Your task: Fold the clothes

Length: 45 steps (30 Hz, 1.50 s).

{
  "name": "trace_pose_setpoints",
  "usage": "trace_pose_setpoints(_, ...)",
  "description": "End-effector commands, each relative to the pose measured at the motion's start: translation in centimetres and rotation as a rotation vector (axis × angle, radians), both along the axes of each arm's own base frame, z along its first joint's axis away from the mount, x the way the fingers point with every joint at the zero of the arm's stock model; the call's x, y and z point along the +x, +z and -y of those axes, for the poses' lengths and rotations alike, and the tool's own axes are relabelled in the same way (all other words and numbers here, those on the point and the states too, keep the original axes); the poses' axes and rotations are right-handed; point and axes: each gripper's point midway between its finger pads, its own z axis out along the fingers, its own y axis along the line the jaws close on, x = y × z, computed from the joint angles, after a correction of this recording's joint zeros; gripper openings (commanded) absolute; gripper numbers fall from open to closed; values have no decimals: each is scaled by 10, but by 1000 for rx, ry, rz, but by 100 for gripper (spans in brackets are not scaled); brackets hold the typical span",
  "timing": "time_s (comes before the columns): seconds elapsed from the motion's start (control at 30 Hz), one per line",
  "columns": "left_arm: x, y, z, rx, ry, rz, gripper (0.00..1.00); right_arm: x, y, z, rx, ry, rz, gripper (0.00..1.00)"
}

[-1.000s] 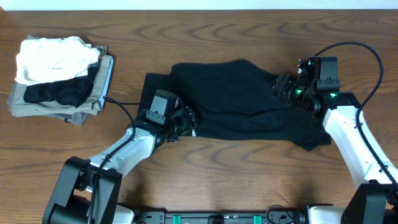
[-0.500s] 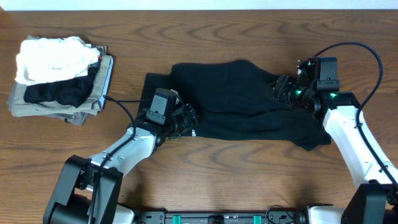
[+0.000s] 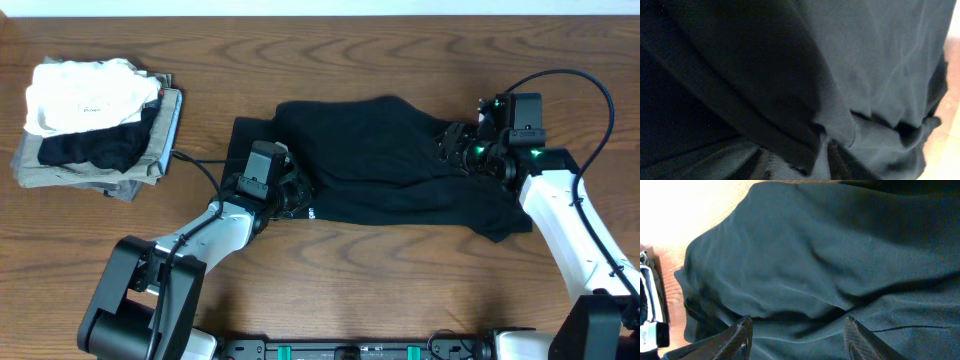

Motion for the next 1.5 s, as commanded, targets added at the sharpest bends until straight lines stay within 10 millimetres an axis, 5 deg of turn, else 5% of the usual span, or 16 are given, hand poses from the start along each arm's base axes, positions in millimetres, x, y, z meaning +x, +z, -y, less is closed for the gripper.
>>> trace_pose_setpoints(0.0,6,2,3,-1,-8,16,24,1,2,0,-19,13,9,57)
trace_pose_setpoints(0.17,6,2,3,-1,-9,16,6,1,1,0,-19,13,8,57)
trace_pose_setpoints(0.7,48,54,20,-106,-6,287,6,-4,-2,1,-27,9,-13,56)
trace_pose_setpoints(1.0,70,59,-1,-14,108,377,7,-4,-2,1,-26,10,-14,55)
trace_pose_setpoints(1.2,73,58,-4,63,55,435,73,-4,-2,1,-26,10,-17,55)
trace_pose_setpoints(1.47,67,82,3,40,-41,505,79,-9,-5,1,-31,17,-37,55)
